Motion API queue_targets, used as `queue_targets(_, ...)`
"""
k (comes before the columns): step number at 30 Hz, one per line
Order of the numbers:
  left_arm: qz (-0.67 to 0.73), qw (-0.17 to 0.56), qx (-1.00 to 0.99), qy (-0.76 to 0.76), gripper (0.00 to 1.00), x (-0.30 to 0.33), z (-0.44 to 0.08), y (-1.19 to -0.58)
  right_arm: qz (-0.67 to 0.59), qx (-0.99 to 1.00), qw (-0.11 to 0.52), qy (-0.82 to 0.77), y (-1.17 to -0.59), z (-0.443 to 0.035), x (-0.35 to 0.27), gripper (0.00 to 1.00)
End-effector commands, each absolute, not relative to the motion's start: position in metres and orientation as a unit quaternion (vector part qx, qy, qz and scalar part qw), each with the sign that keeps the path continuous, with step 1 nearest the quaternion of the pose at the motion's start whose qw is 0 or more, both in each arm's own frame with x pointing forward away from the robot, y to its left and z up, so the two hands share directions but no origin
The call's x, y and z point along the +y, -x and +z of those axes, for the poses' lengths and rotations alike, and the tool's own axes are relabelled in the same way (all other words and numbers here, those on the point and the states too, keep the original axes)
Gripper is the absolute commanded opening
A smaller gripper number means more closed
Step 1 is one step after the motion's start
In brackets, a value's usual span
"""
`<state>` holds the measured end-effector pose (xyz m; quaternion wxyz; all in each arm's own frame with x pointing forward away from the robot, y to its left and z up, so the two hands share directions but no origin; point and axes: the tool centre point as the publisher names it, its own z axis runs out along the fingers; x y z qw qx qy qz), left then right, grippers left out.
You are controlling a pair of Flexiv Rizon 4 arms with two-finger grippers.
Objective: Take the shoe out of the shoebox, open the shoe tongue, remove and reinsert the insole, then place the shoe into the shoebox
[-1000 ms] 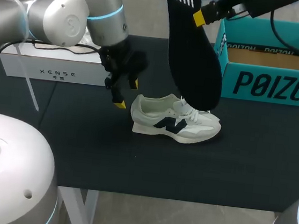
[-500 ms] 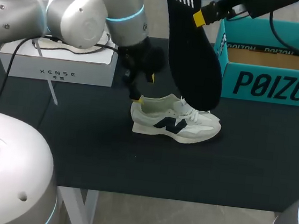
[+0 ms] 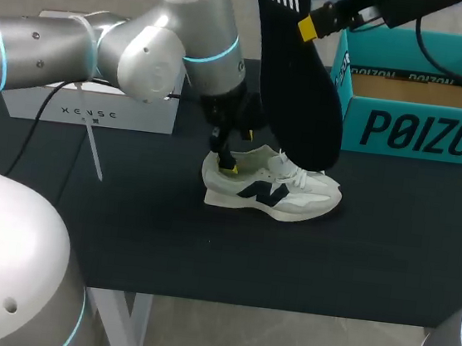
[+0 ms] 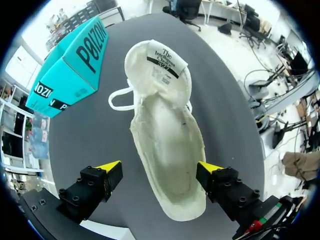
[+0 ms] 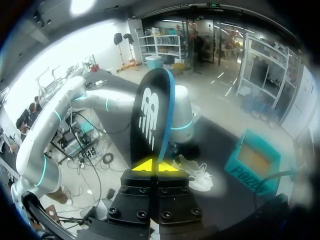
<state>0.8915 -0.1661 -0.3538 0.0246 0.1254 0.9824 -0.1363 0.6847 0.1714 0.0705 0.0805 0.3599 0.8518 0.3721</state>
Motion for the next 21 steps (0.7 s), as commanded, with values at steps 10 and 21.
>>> queue_targets(10,-0.128,0.014,0.984,-0.124,0.39,-0.180,-0.376,-0.901,0.371,0.852,0.079,-0.361,-0.686,0.071,0.173,0.00)
queue_targets(21,-0.125,0.005,0.983,-0.134,0.00,-0.190,-0.380,-0.904,0.371,0.852,0.079,-0.361,-0.686,0.071,0.173,0.00)
